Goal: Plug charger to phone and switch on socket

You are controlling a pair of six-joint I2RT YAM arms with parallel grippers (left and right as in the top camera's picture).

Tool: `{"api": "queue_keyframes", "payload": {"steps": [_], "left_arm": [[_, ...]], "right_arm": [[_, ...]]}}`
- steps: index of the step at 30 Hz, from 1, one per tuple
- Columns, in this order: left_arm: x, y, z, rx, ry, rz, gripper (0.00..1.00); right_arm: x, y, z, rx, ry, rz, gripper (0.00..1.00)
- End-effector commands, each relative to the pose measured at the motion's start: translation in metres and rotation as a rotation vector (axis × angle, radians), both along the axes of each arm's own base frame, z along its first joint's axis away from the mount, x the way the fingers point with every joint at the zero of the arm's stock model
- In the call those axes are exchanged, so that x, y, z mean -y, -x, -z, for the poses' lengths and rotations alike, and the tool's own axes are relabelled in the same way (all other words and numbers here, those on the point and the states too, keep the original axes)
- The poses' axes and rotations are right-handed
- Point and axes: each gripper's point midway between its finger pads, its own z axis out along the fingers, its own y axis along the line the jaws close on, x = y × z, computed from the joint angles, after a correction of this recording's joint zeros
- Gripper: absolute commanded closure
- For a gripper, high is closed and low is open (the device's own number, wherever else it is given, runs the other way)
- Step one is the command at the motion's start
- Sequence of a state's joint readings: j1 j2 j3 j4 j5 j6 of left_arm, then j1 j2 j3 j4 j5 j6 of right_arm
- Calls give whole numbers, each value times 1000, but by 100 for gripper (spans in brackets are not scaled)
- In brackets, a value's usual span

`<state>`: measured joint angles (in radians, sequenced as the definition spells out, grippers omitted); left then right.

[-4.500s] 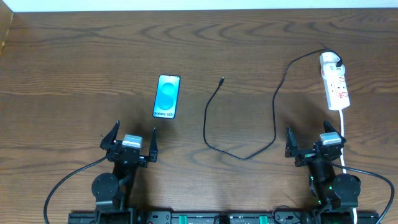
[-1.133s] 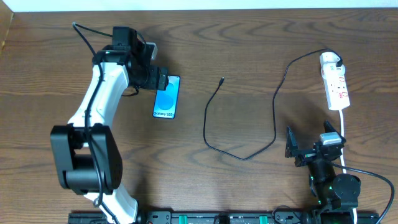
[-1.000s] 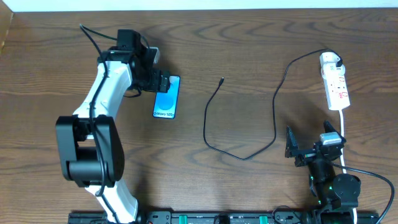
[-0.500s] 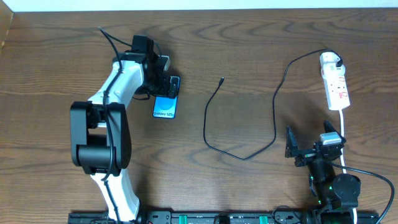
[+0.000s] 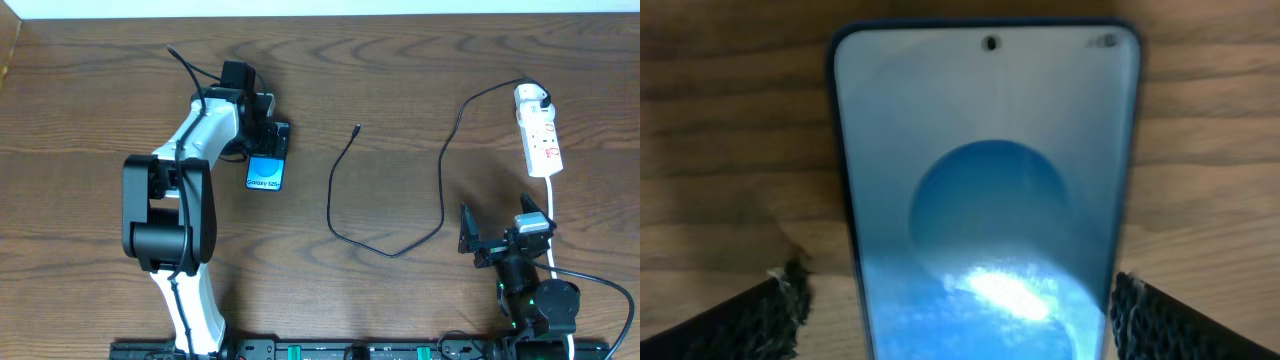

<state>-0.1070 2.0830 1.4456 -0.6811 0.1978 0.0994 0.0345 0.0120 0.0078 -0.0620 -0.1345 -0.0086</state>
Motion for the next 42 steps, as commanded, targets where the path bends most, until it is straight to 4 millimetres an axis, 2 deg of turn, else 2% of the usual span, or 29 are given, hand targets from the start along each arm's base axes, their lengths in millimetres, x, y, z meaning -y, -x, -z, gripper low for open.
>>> {"api": "queue_keyframes", "payload": {"steps": [1, 8, 15, 21, 30, 42], "left_arm": [[1, 0, 10, -23, -8, -14, 2], [3, 3, 13, -32, -9, -9, 2], [10, 16, 23, -62, -14, 11, 2], [17, 17, 23, -65, -13, 9, 2], [15, 19, 25, -78, -32, -44, 2], [22, 21, 25, -80, -33, -31, 2]], "right_arm": [[1, 0, 0, 4, 8, 5, 1], [1, 0, 0, 4, 8, 5, 1], [1, 0, 0, 4, 8, 5, 1], [1, 0, 0, 4, 8, 5, 1], [1, 0, 0, 4, 8, 5, 1], [1, 0, 0, 4, 8, 5, 1]]}}
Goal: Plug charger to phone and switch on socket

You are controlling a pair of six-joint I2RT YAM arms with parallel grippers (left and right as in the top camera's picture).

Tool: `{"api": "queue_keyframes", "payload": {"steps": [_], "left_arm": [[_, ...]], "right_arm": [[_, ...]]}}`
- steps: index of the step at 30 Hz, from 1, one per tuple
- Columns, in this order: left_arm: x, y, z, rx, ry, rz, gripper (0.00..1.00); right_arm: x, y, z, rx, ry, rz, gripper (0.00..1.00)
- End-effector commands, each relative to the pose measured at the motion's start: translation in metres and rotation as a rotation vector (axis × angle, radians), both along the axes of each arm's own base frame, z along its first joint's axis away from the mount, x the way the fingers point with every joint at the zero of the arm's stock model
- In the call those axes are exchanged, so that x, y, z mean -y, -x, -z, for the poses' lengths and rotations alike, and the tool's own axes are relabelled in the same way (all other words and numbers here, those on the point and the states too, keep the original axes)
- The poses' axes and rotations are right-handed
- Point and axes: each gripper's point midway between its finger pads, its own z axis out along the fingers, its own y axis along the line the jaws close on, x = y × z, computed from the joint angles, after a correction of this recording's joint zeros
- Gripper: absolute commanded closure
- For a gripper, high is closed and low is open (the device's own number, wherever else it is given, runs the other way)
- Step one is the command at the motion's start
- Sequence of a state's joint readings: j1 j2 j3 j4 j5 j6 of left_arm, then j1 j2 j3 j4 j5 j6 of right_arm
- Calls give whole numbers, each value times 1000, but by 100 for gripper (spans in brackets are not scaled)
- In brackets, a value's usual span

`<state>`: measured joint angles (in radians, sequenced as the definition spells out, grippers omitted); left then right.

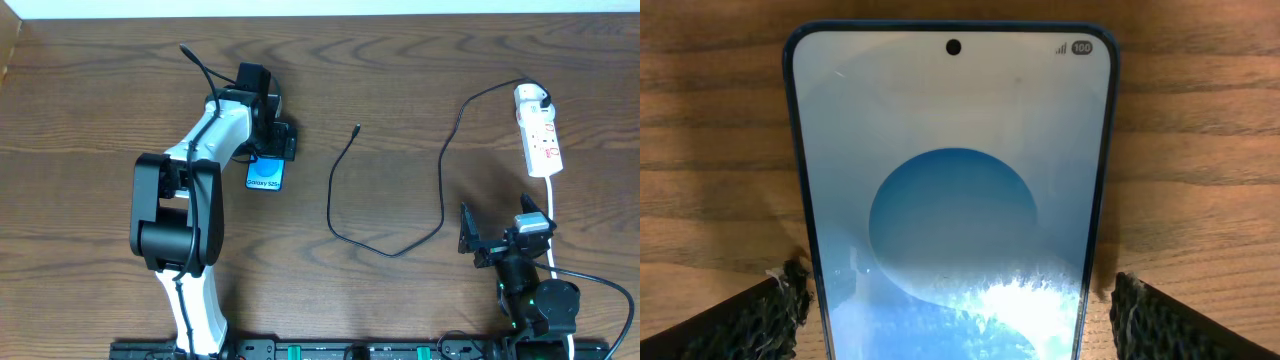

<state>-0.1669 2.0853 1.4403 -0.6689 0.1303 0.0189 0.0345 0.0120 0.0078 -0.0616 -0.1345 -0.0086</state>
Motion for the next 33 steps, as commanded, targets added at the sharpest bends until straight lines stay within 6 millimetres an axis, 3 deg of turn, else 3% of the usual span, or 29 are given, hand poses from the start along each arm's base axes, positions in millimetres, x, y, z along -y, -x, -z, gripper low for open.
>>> {"api": "queue_keyframes", "payload": {"steps": [1, 9, 15, 33], "left_arm": [[8, 19, 22, -82, 22, -3, 2], [7, 23, 23, -97, 17, -2, 2], [-7, 23, 24, -90, -81, -44, 2], [-5, 33, 35, -102, -83, -51, 2]], "right_arm": [[1, 0, 0, 3, 8, 5, 1], [1, 0, 0, 3, 8, 5, 1], [1, 0, 0, 3, 8, 5, 1], [1, 0, 0, 3, 8, 5, 1]]}}
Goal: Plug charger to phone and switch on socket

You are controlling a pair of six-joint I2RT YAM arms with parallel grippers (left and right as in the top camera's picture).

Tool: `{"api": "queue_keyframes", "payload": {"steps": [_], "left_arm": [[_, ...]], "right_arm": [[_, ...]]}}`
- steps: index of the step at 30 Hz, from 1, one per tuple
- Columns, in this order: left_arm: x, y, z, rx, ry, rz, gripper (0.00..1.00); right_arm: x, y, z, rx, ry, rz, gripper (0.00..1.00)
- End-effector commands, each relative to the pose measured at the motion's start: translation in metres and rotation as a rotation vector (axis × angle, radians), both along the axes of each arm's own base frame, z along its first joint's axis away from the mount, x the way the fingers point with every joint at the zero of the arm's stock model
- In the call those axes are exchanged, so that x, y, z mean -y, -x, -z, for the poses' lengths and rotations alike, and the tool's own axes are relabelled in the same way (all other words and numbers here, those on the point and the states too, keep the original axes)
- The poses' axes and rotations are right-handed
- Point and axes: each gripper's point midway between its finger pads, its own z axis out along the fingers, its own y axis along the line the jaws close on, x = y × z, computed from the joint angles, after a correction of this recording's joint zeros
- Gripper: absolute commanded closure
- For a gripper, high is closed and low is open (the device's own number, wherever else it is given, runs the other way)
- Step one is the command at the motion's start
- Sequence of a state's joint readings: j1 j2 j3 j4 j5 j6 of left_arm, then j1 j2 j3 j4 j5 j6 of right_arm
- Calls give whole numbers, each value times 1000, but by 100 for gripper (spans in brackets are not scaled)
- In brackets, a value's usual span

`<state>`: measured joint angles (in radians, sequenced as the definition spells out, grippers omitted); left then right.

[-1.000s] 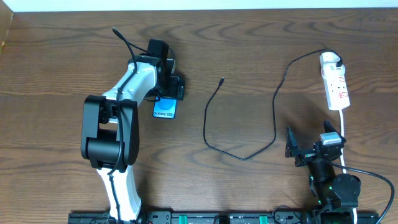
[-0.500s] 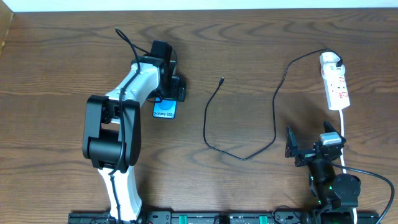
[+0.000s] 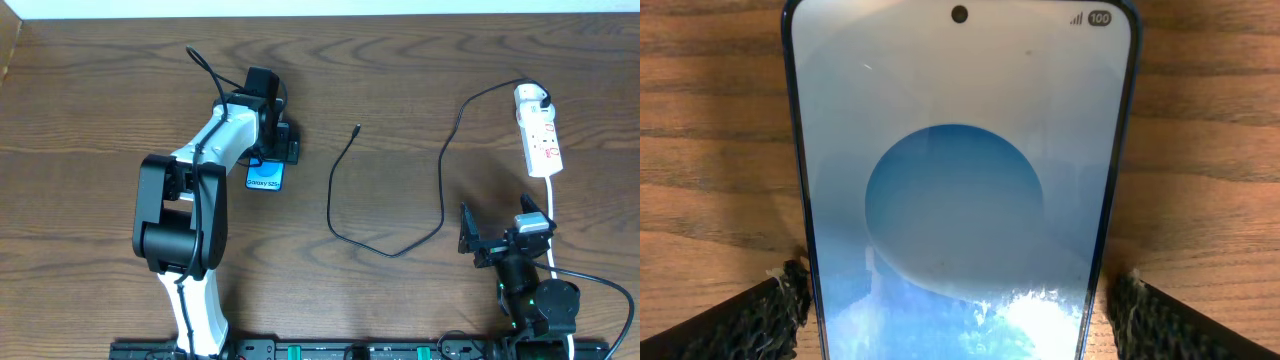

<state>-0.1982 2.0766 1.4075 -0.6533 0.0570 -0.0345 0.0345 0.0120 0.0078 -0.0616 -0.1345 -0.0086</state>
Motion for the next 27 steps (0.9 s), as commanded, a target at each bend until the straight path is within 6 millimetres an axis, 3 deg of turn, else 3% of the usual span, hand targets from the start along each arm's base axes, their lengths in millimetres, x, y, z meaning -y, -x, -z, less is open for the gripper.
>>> {"api": "queue_keyframes", "payload": {"steps": [1, 6, 19, 27], "left_arm": [[-4, 26, 30, -101, -16, -21, 2], [-4, 24, 30, -97, -16, -20, 1], [-12, 28, 30, -108, -63, -25, 19], [-12, 26, 30, -100, -61, -25, 19]], "right_arm": [[1, 0, 0, 3, 8, 5, 1], [1, 0, 0, 3, 8, 5, 1], [1, 0, 0, 3, 8, 5, 1], [1, 0, 0, 3, 8, 5, 1]]}}
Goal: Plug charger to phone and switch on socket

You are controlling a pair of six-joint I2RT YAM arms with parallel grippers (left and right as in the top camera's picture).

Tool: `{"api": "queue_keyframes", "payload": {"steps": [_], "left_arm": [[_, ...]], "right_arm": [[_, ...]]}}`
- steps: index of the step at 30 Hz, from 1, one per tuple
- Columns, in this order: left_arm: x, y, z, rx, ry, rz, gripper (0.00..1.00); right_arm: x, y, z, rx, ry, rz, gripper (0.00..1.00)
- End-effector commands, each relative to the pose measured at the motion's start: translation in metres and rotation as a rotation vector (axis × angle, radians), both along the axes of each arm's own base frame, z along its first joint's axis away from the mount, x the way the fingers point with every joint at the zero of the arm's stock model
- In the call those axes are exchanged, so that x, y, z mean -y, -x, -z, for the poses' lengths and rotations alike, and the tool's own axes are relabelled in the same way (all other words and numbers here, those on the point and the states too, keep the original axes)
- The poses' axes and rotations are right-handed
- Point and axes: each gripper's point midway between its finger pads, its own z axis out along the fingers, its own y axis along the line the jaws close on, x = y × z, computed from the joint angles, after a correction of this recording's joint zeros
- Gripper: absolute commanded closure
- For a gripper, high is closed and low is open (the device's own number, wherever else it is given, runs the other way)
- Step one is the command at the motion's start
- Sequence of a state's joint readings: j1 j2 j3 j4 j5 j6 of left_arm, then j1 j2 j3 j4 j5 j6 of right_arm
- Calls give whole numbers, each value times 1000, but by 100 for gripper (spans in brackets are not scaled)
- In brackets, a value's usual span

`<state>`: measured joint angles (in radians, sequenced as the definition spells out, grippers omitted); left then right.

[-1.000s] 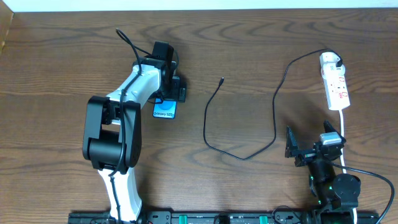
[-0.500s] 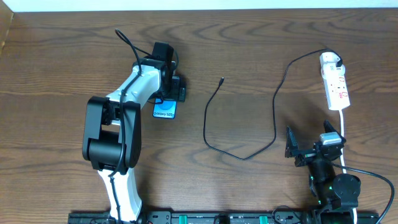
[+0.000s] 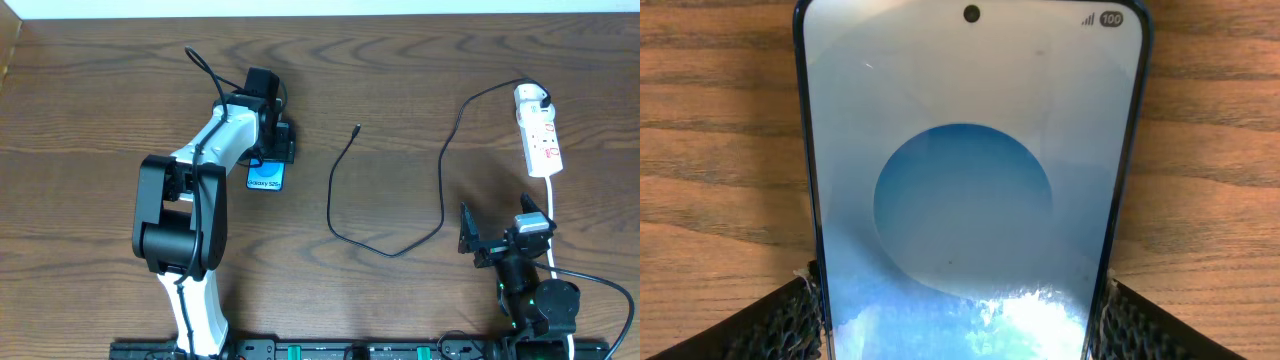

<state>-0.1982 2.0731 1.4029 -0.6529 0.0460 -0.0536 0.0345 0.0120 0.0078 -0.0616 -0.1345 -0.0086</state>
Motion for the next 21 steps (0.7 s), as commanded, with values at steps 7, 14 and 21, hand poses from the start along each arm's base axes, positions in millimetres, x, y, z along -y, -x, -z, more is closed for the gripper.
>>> {"api": "queue_keyframes", "payload": {"steps": [7, 14, 21], "left_arm": [[-9, 21, 30, -84, -49, -6, 2], [-8, 18, 30, -71, -46, -5, 2], [-7, 12, 29, -45, -41, -6, 1]], "right_arm": [[1, 0, 0, 3, 8, 5, 1], [1, 0, 0, 3, 8, 5, 1], [1, 0, 0, 3, 8, 5, 1]]}}
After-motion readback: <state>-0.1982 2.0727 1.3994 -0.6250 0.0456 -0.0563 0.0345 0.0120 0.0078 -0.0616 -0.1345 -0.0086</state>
